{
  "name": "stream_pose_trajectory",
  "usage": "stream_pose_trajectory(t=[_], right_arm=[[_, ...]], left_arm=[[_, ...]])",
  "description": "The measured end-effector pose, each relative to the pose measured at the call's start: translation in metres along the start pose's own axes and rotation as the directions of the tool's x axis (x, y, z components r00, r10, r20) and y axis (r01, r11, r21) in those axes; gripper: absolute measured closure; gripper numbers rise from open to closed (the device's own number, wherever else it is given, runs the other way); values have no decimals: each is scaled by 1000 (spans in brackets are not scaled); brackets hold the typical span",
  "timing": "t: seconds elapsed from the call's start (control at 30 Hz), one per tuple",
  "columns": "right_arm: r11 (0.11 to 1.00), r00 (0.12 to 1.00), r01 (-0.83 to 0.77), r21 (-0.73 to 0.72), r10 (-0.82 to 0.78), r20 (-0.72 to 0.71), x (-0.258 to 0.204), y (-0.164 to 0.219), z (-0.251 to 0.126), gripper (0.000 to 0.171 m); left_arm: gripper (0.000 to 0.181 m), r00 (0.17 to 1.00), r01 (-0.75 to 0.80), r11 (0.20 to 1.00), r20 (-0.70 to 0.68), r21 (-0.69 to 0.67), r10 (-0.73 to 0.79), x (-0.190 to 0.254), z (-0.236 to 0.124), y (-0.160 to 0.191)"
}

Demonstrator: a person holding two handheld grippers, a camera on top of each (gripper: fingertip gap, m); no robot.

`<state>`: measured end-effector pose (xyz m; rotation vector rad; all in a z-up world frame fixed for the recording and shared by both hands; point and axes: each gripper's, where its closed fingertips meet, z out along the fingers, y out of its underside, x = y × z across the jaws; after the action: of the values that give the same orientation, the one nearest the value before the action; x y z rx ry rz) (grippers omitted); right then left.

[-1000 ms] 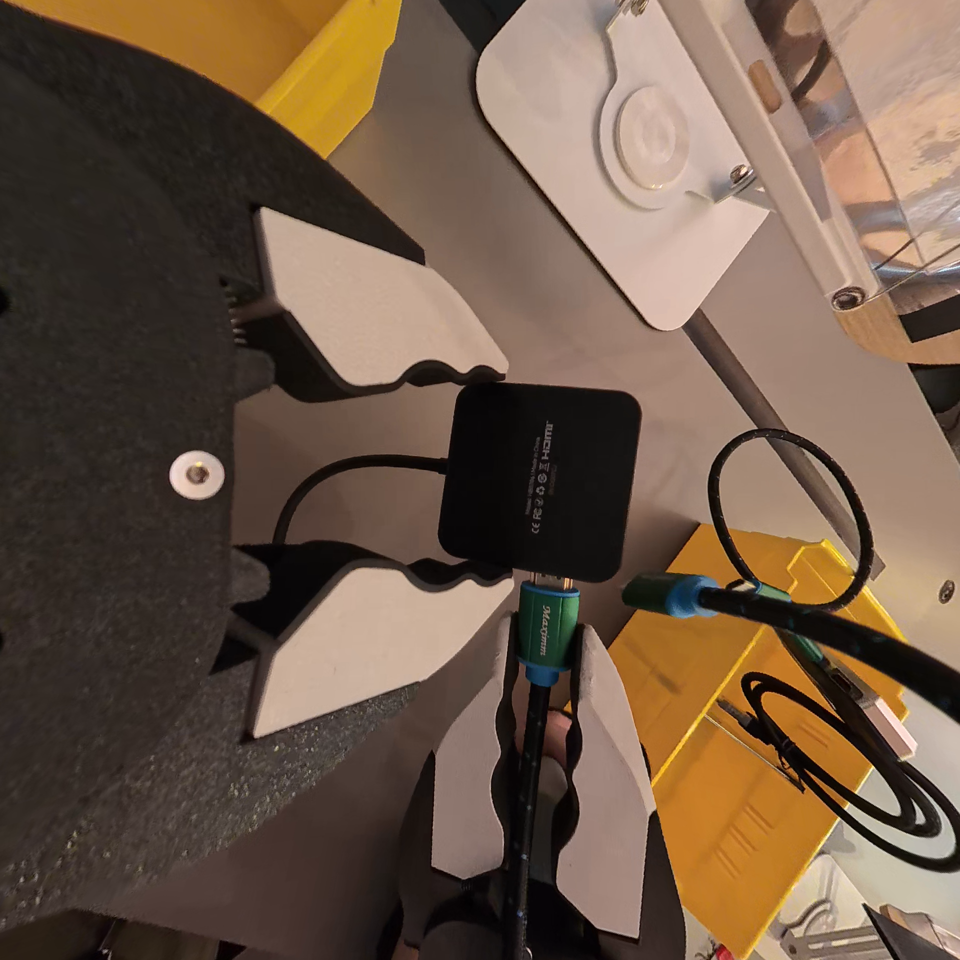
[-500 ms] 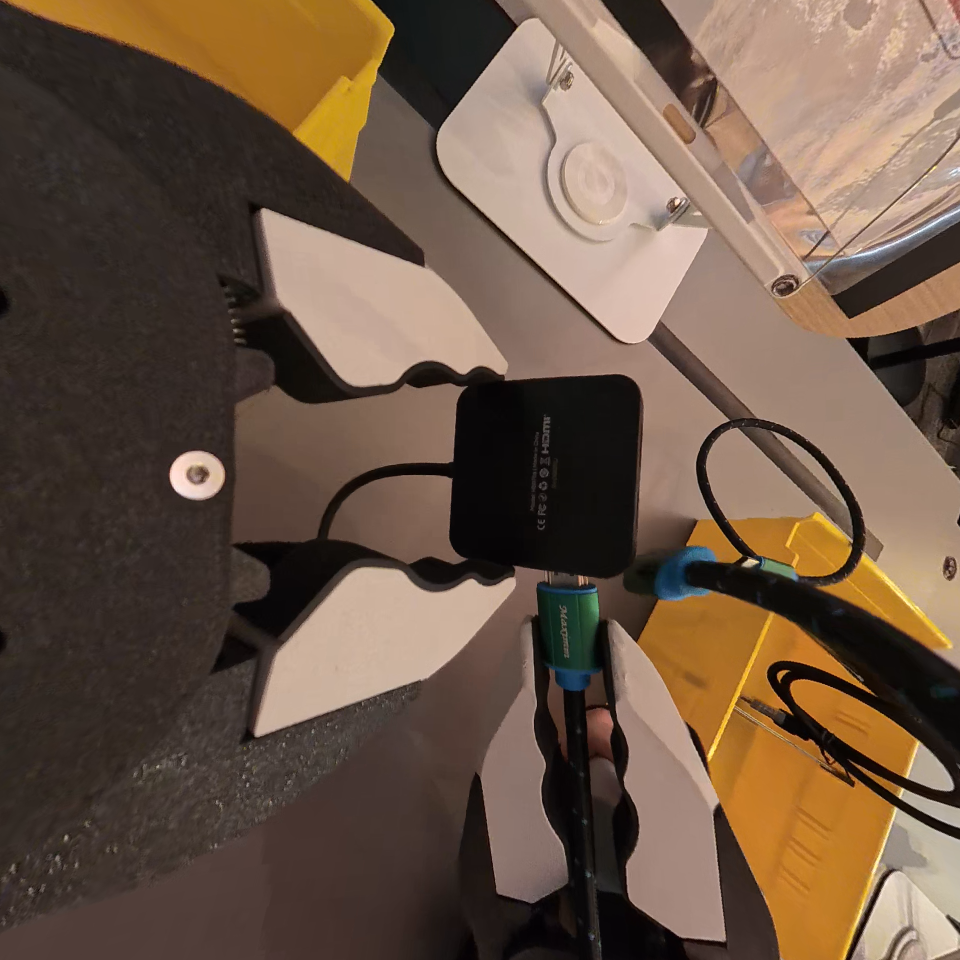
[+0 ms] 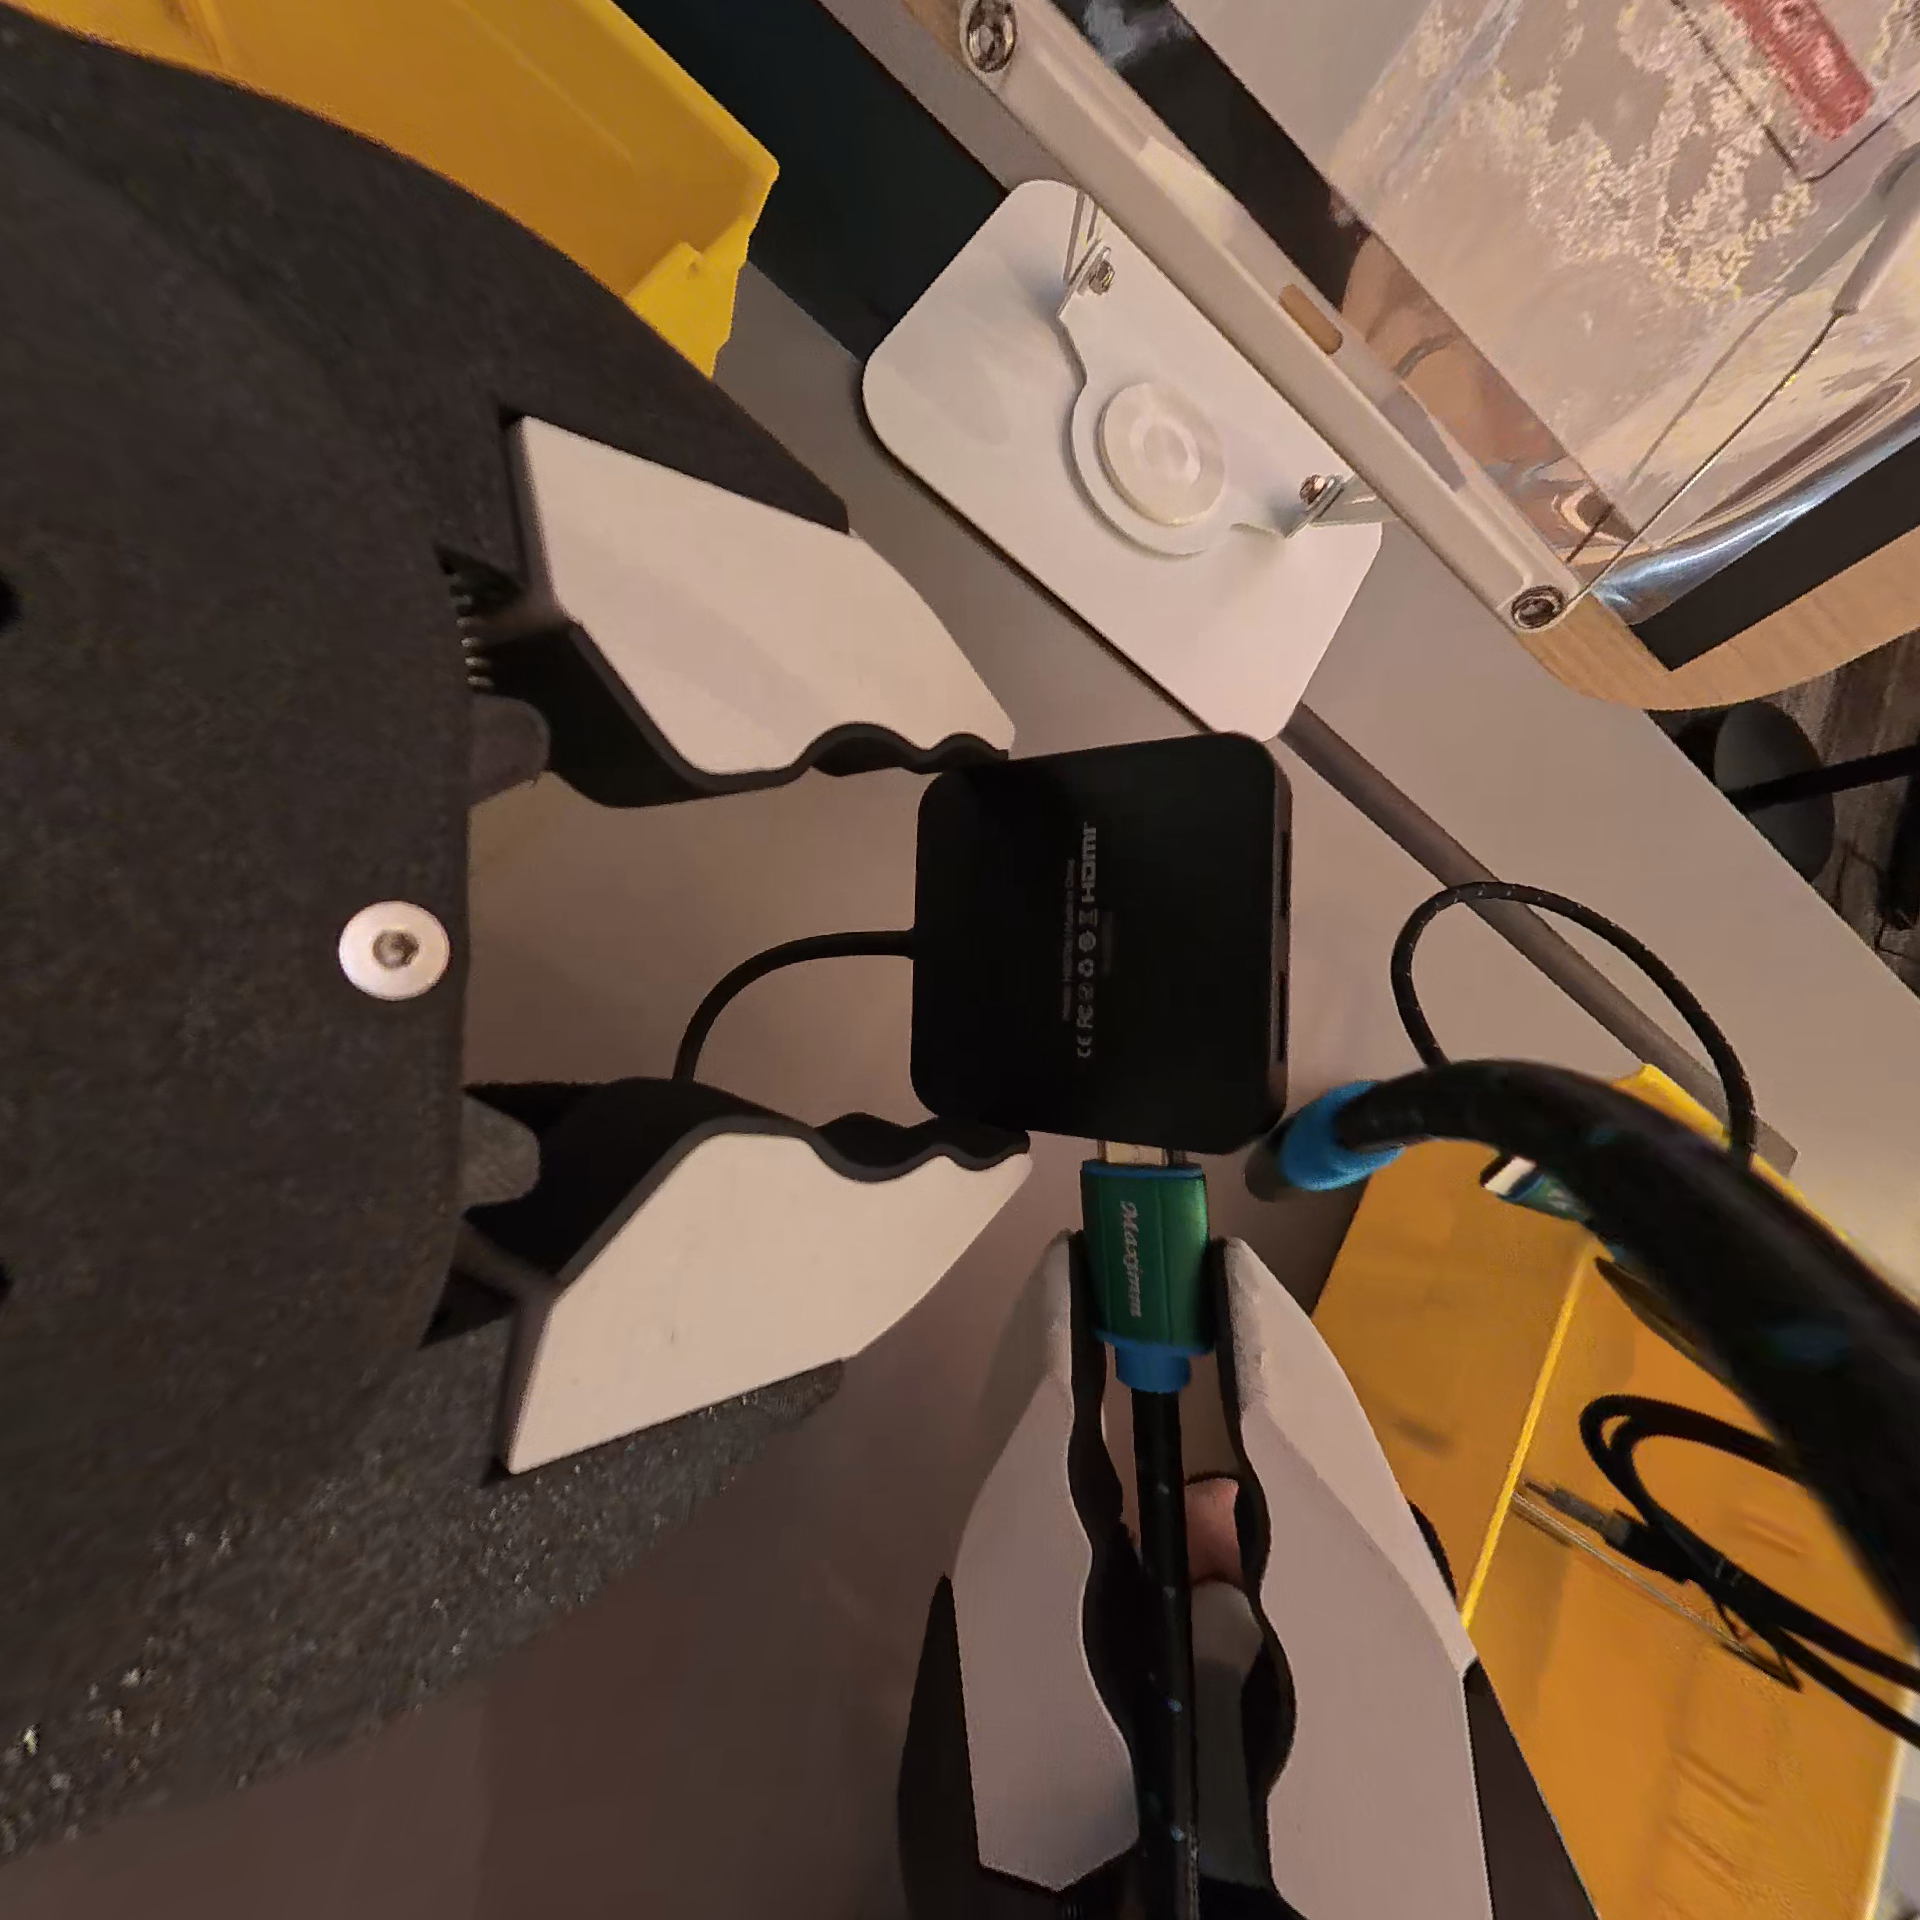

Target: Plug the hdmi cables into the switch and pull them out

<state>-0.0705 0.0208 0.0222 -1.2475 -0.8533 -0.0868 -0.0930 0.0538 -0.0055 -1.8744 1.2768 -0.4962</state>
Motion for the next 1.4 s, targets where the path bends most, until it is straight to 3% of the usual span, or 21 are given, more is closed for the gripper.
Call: stream_pose_trajectory(t=[0.2,0.67,0.93,1.03,1.13,1.3,1.4], right_arm=[[999,1000,-17,32,17,-9,-1,-4,-1,146],[999,999,4,44,-3,-34,0,-1,-4,150],[983,999,-40,179,44,-16,28,-31,-21,150],[968,998,-62,242,66,-9,44,-44,-33,150],[952,991,-130,277,128,23,59,-54,-42,150],[869,922,-374,323,312,228,71,-73,-54,150],[830,892,-425,361,316,322,71,-83,-63,150]], left_arm=[[117,999,6,1000,-50,2,-6,5,-2,0],[117,1000,-8,1000,-20,-6,8,7,2,-1],[117,992,19,984,-129,177,5,23,-16,-29],[101,981,39,984,-192,173,-5,29,-16,-27],[92,957,124,951,-287,283,-40,35,-23,-43],[106,977,12,831,-184,556,109,40,-57,-74],[113,951,84,804,-289,588,112,54,-72,-78]])
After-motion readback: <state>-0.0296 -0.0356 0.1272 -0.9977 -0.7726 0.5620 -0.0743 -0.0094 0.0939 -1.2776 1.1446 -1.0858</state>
